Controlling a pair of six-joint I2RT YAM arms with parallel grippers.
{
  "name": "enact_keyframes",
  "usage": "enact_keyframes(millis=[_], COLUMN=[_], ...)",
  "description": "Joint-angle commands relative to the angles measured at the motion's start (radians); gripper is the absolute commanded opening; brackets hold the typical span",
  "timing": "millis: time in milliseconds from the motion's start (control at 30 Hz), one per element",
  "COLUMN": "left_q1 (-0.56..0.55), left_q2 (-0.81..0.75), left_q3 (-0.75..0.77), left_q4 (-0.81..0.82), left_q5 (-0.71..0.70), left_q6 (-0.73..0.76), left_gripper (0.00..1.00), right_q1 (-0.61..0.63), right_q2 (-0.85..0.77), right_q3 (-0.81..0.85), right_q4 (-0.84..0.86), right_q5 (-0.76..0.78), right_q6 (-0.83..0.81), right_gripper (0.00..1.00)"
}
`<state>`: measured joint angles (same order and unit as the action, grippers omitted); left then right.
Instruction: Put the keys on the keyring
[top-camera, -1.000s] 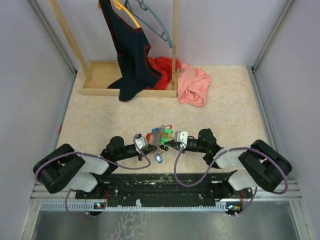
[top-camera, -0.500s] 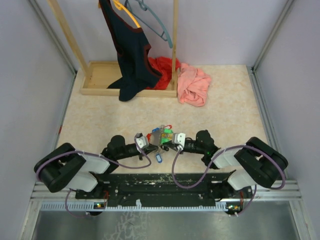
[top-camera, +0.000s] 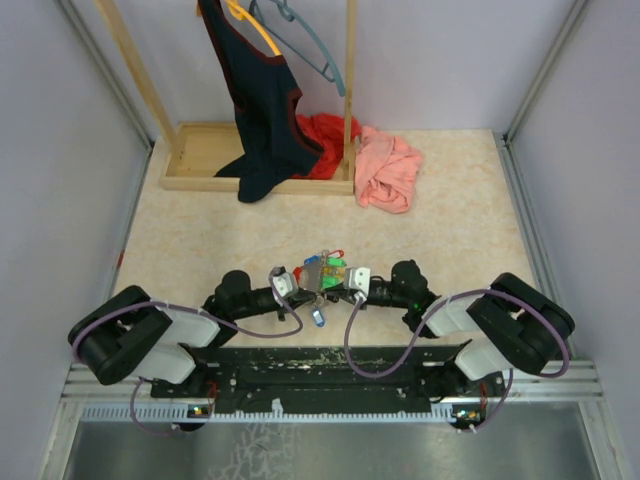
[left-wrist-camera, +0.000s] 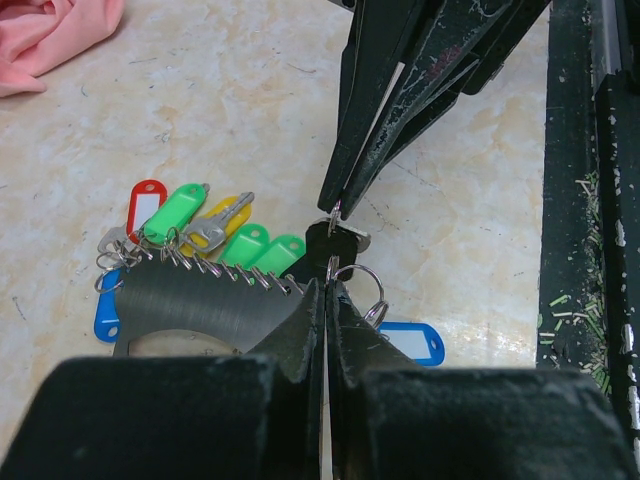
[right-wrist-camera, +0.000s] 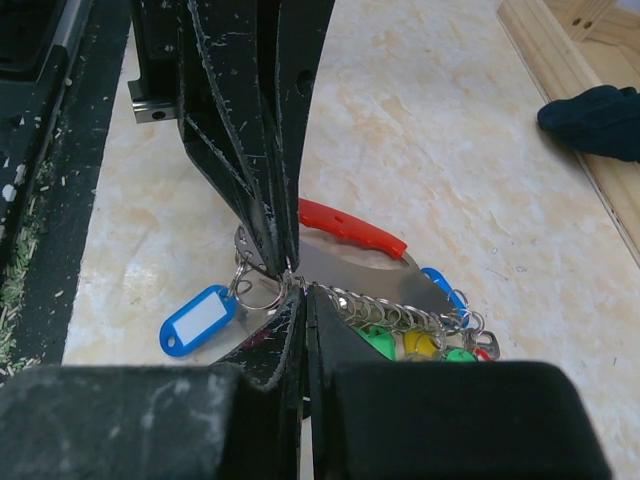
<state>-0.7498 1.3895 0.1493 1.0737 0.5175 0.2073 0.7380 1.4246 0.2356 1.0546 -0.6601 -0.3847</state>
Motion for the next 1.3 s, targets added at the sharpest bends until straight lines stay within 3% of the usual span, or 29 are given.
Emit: enact_keyframes(millis=[0, 1267], left_q1=[0.004, 0.004], left_q2=[-0.003, 0.019], left_q3=[0.019, 0.008], left_q4=[0.026, 0.103], left_q5=[0.024, 0.044], left_q6=[0.006, -0.044], left_gripper=[0.01, 0.01], right_q1=[0.008, 0.032], right_q2=[0.002, 0.038], right_q3=[0.015, 0.053], right_q4=[0.039, -0.013], right_q5=[-0.045, -0.053], right_q6=[-0.013, -0.04], right_gripper=[0.0, 0.0])
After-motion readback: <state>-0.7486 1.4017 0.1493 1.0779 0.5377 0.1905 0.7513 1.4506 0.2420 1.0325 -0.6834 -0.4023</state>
